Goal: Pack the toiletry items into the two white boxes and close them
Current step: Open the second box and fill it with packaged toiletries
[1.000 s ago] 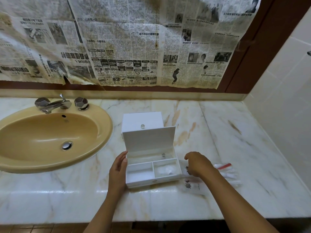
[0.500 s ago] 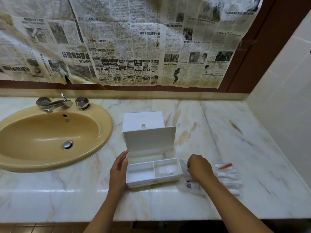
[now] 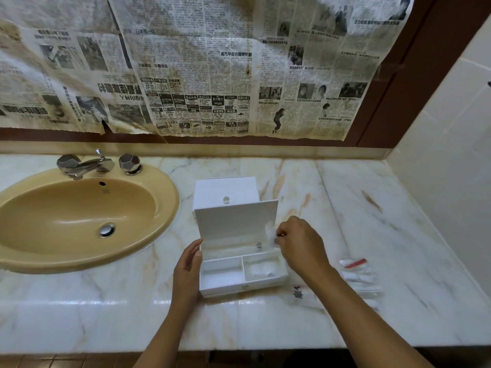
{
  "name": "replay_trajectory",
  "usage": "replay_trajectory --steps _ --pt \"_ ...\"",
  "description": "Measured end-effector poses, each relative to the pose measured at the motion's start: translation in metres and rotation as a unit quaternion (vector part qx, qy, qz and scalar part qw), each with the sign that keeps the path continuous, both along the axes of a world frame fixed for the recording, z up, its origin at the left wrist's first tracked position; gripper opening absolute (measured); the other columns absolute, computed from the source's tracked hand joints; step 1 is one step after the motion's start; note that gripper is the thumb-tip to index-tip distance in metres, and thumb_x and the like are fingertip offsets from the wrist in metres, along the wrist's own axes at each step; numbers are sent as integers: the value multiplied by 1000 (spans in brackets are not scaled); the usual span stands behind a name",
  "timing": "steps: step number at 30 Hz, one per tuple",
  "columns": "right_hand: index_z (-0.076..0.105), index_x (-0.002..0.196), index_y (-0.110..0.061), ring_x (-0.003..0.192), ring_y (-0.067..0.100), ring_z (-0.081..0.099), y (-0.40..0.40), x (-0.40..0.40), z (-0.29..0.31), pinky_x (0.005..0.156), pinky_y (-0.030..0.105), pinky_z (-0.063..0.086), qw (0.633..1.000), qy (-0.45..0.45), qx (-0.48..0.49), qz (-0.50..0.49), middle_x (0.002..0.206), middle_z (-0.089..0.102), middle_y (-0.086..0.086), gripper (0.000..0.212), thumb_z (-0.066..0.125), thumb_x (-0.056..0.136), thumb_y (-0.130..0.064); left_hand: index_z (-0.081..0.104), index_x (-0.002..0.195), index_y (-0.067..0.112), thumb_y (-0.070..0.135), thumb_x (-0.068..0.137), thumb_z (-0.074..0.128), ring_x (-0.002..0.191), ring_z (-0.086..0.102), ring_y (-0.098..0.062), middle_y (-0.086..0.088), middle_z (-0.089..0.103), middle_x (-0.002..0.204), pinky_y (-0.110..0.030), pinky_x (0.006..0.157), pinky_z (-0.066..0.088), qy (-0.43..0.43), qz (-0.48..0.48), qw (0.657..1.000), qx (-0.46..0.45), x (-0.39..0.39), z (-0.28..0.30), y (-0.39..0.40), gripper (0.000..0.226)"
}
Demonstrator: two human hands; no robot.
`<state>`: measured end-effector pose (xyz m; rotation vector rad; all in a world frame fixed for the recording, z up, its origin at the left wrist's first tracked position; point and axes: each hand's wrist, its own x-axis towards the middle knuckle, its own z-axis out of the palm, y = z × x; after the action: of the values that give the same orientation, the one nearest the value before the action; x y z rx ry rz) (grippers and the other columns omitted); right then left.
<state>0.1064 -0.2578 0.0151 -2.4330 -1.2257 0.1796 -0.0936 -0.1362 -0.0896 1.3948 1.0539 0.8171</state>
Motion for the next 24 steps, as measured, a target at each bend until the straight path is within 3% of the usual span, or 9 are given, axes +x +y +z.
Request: replay_trajectory --steps 4,8,13,16,20,24 --pt "72 93 -15 90 16 57 7 -24 -4 74 24 44 997 24 -41 67 98 59 -1 16 57 90 -10 59 121 31 22 100 48 102 58 8 20 62 115 -6 77 43 4 3 1000 -2 0 0 0 26" --pt "72 91 -12 90 24 63 14 -33 -24 75 29 48 985 23 -149 81 99 66 4 20 55 84 -3 59 124 28 22 100 48 103 58 5 18 62 114 -3 74 44 8 2 1000 3 1 1 -1 27" --pt "68 98 -7 90 26 64 16 -38 -36 74 28 46 974 24 -207 93 100 66 8 24 52 84 5 59 123 28 21 100 48 102 58 10 20 62 115 -2 75 45 6 -3 1000 6 0 2 -1 27" --pt "55 74 -7 84 28 57 15 -41 -32 68 28 38 962 23 -247 114 78 52 6 19 49 83 8 59 122 31 21 100 48 100 57 14 22 61 116 -5 78 45 7 -5 1000 9 0 2 -1 26" --pt "52 81 -11 76 25 47 14 -41 -18 68 28 36 963 24 -238 123 87 50 10 11 49 91 -8 59 124 28 22 100 48 102 58 5 18 61 115 -6 76 44 7 1 1000 4 1 2 -1 27" --pt "39 58 -13 75 24 46 14 -43 -17 69 28 36 957 104 -247 112 70 47 4 48 48 97 -39 60 126 23 21 100 49 104 58 -2 11 62 117 -11 78 44 4 12 1000 2 2 -1 -1 29"
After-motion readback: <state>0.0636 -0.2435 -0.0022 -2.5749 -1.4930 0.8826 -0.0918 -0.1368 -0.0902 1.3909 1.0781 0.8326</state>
